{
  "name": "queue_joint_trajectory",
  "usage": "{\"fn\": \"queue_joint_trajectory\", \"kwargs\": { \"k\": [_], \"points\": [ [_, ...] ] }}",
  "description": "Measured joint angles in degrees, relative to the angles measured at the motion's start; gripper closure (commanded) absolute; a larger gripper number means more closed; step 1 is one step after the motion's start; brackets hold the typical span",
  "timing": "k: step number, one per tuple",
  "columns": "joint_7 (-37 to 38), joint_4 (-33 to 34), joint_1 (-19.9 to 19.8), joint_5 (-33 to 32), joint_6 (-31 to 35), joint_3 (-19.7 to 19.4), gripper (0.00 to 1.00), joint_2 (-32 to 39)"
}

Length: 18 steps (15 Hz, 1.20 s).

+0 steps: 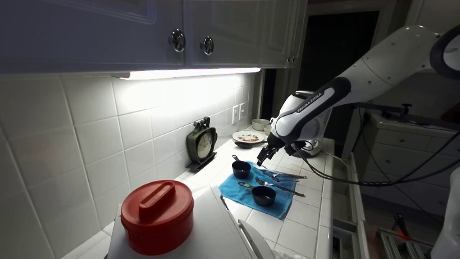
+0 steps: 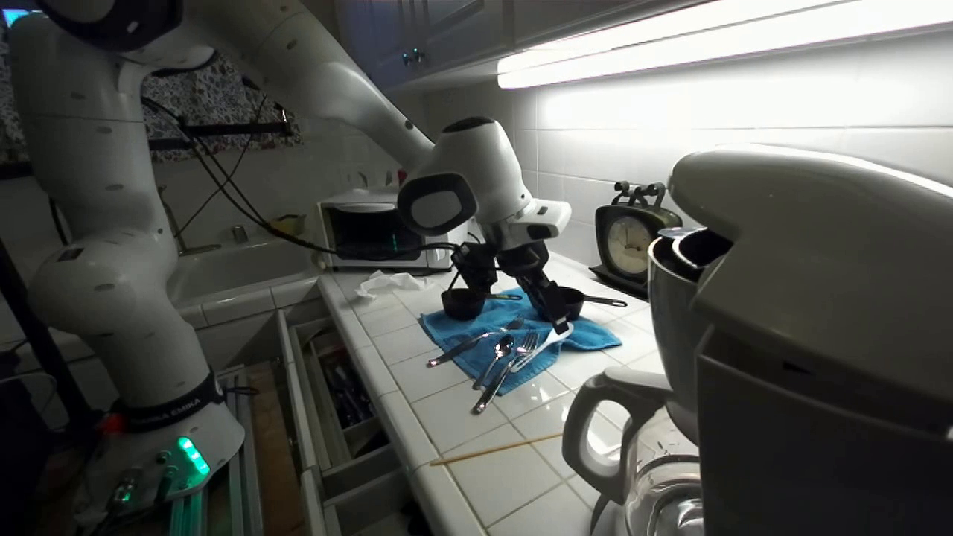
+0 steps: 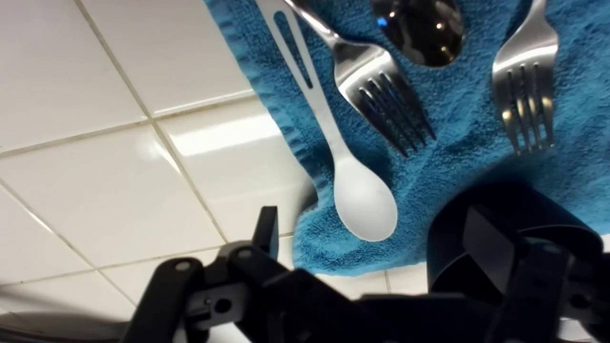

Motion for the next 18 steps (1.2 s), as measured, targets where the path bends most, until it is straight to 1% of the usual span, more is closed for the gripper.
{"fn": "queue_joint_trajectory", "kwargs": {
  "k": [5, 6, 7, 8, 9, 10, 11, 13, 15, 16, 17, 18],
  "points": [
    [-0.74, 4.02, 0.01, 0.00, 0.00, 1.11, 0.00, 4.89],
    [-0.86, 4.62, 0.00, 0.00, 0.06, 1.25, 0.07, 5.57],
    [-1.00, 5.23, -0.01, 0.00, 0.10, 1.34, 0.22, 6.17],
    [-1.14, 5.72, -0.03, 0.00, 0.19, 1.38, 0.31, 6.67],
    [-1.19, 6.19, -0.06, 0.00, 0.29, 1.41, 0.33, 7.12],
    [-1.18, 6.59, -0.85, -0.28, 0.40, 2.26, 0.39, 7.41],
    [-1.18, 6.91, -2.14, -0.50, 0.55, 3.67, 0.48, 7.64],
    [-1.18, 7.34, -4.33, -0.56, 0.81, 6.01, 0.63, 8.00],
    [-1.18, 7.57, -5.86, -0.59, 1.00, 7.62, 0.76, 8.20],
    [-1.18, 7.61, -6.39, -0.60, 1.04, 8.16, 0.84, 8.23],
    [-1.18, 7.63, -6.87, -0.62, 1.05, 8.64, 0.90, 8.24],
    [-1.18, 7.64, -7.22, -0.64, 1.06, 8.99, 0.93, 8.24]
  ]
}}
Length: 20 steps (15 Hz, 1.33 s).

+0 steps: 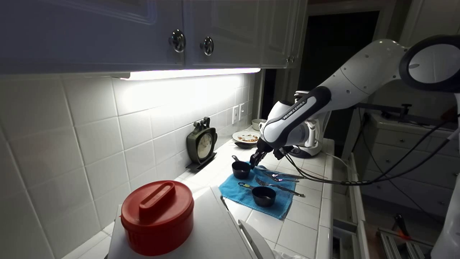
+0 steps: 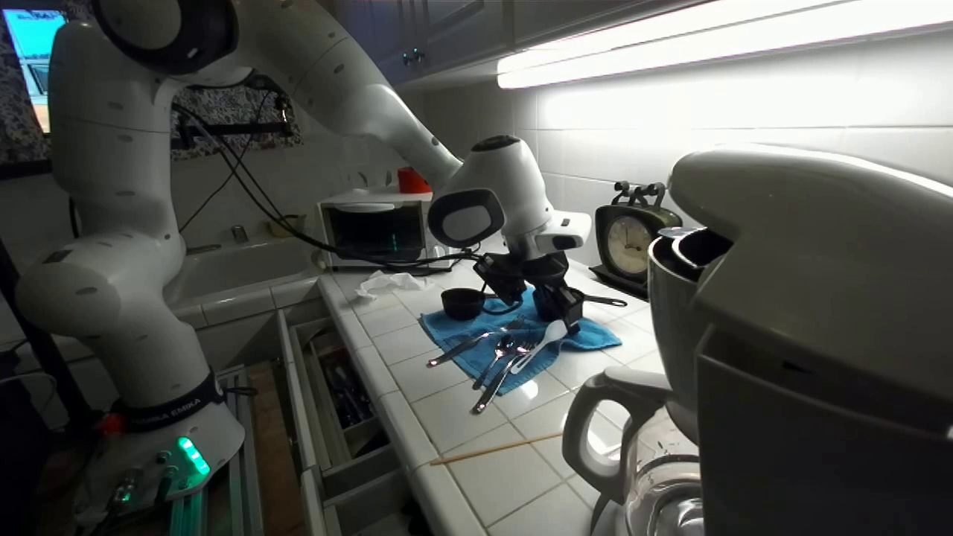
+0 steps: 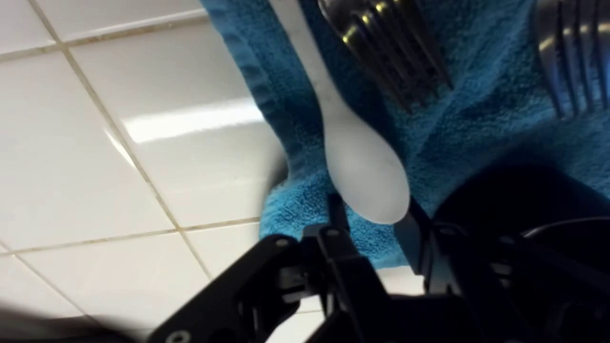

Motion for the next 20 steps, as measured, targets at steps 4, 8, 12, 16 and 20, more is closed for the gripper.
{"fn": "queue_joint_trajectory", "kwargs": {
  "k": [4, 8, 12, 16, 20],
  "points": [
    [0.00, 0.06, -0.85, -0.22, 0.00, 0.73, 0.86, 0.00],
    [0.00, 0.07, -1.23, -0.96, 0.00, 0.83, 0.84, -0.01],
    [0.05, 0.09, -1.33, -1.93, 0.00, 0.78, 0.99, -0.09],
    [0.31, 0.09, -1.33, -3.08, -0.09, 0.69, 0.95, -0.46],
    [2.14, 0.09, -1.23, -5.38, -0.66, 0.02, 0.95, -0.65]
  ]
}}
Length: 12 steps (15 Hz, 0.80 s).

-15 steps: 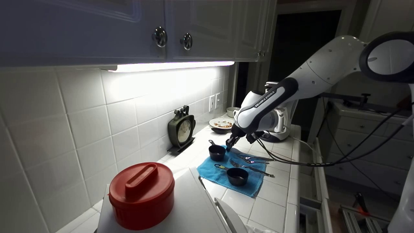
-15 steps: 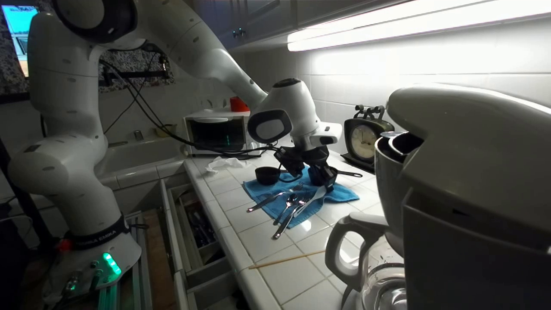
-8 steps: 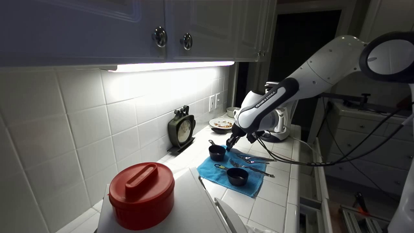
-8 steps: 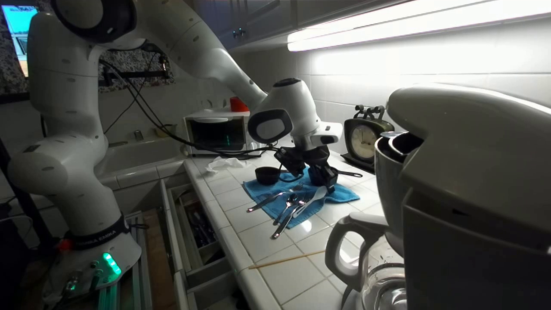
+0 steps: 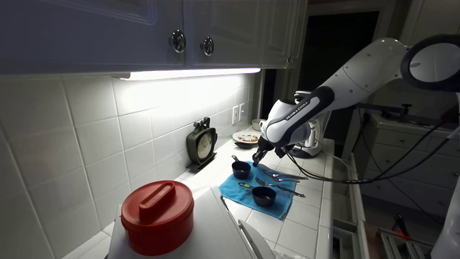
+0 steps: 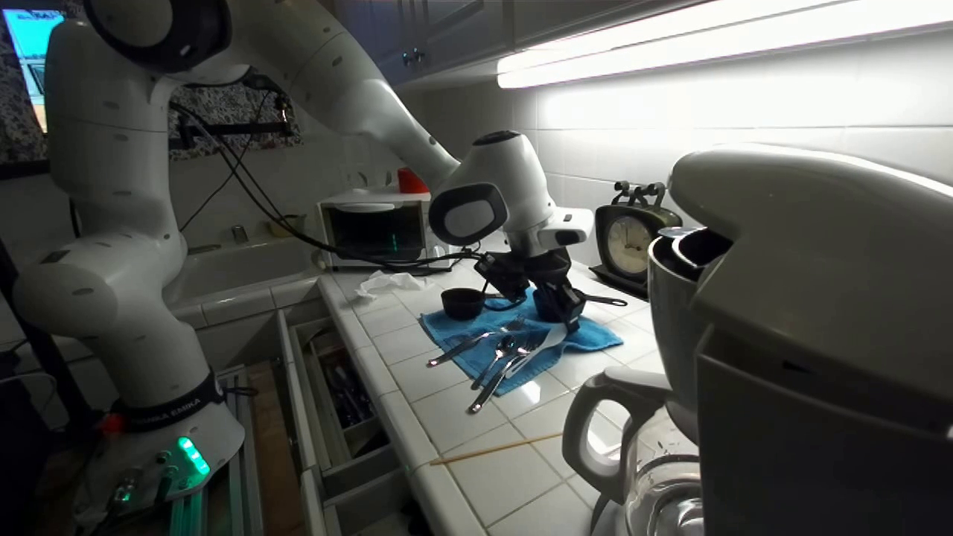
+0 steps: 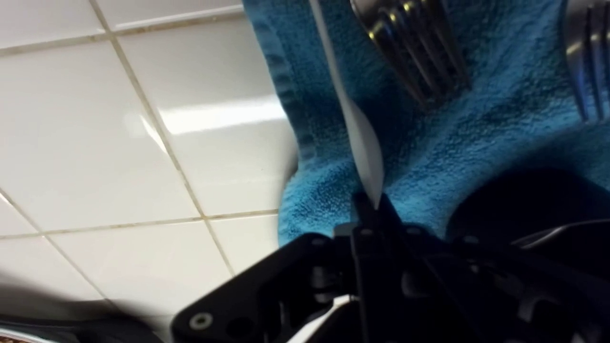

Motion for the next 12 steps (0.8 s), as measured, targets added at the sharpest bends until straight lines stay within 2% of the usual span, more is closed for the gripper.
{"fn": "queue_joint_trajectory", "kwargs": {
  "k": [6, 7, 8, 10, 12],
  "points": [
    [4.76, 0.00, 0.70, -5.41, -3.72, -2.29, 0.95, -1.85],
    [5.25, 0.00, 0.79, -5.87, -4.36, -2.56, 0.87, -2.23],
    [5.58, 0.00, 0.84, -6.14, -4.83, -2.72, 0.69, -2.51],
    [5.84, 0.00, 0.88, -6.29, -5.58, -2.78, 0.60, -2.72],
    [6.00, 0.00, 1.06, -6.48, -6.39, -2.78, 0.45, -2.72]
  ]
}}
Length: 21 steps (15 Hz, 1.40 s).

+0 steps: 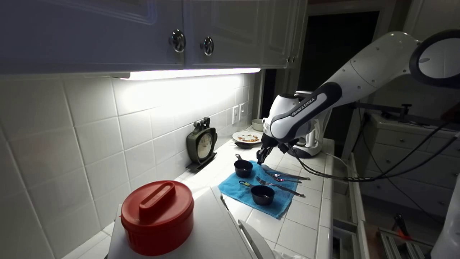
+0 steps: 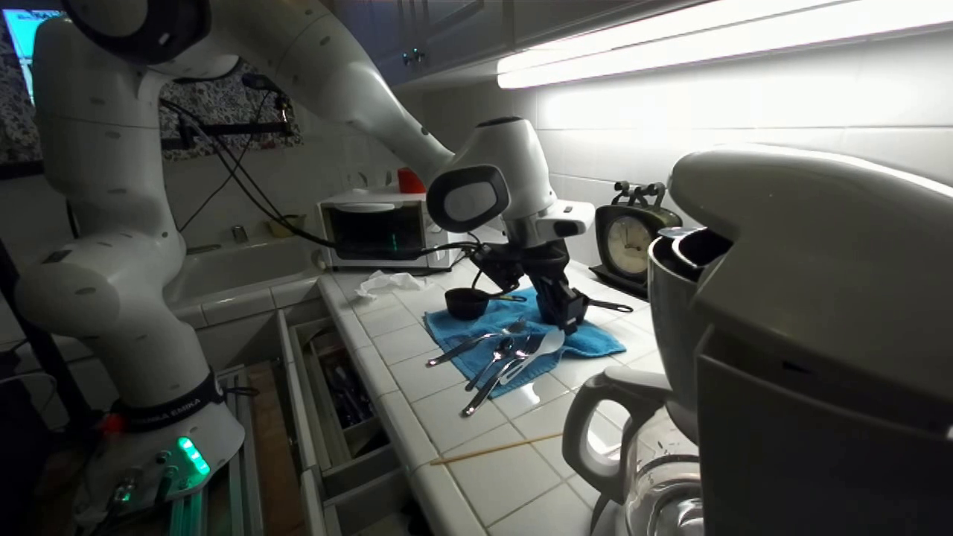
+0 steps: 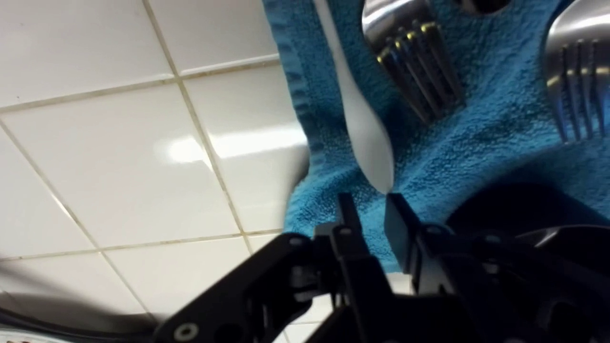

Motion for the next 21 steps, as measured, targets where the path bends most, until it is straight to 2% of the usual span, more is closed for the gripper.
{"fn": "queue_joint_trajectory", "kwargs": {
  "k": [3, 4, 5, 6, 7, 11, 15, 16, 17, 18, 20, 21],
  "points": [
    [0.12, 0.00, 0.39, -0.03, -0.46, 0.00, 0.25, 0.00],
    [0.14, 0.00, 0.53, -0.03, -0.46, 0.00, 0.30, -0.01],
    [0.15, 0.00, 0.65, -0.03, -0.51, 0.02, 0.40, -0.03],
    [0.15, 0.00, 0.77, -0.03, -0.66, 0.04, 0.57, -0.07],
    [0.15, 0.00, 0.88, -0.03, -1.06, 0.07, 0.58, -0.13],
    [1.10, -0.06, 1.34, -0.07, -6.30, 0.06, 0.88, -0.89],
    [1.51, -0.19, 1.43, -0.13, -9.33, 0.04, 1.00, -1.73],
    [1.52, -0.19, 1.43, -0.14, -9.57, 0.02, 1.00, -1.81],
    [1.52, -0.19, 1.43, -0.14, -9.66, -0.01, 0.96, -1.86],
    [1.52, -0.20, 1.43, -0.17, -9.69, -0.04, 0.73, -1.91],
    [1.66, -0.20, 1.43, -0.75, -9.69, -0.18, 0.69, -2.09],
    [1.81, -0.22, 1.43, -1.31, -9.69, -0.29, 0.63, -2.30]
  ]
}}
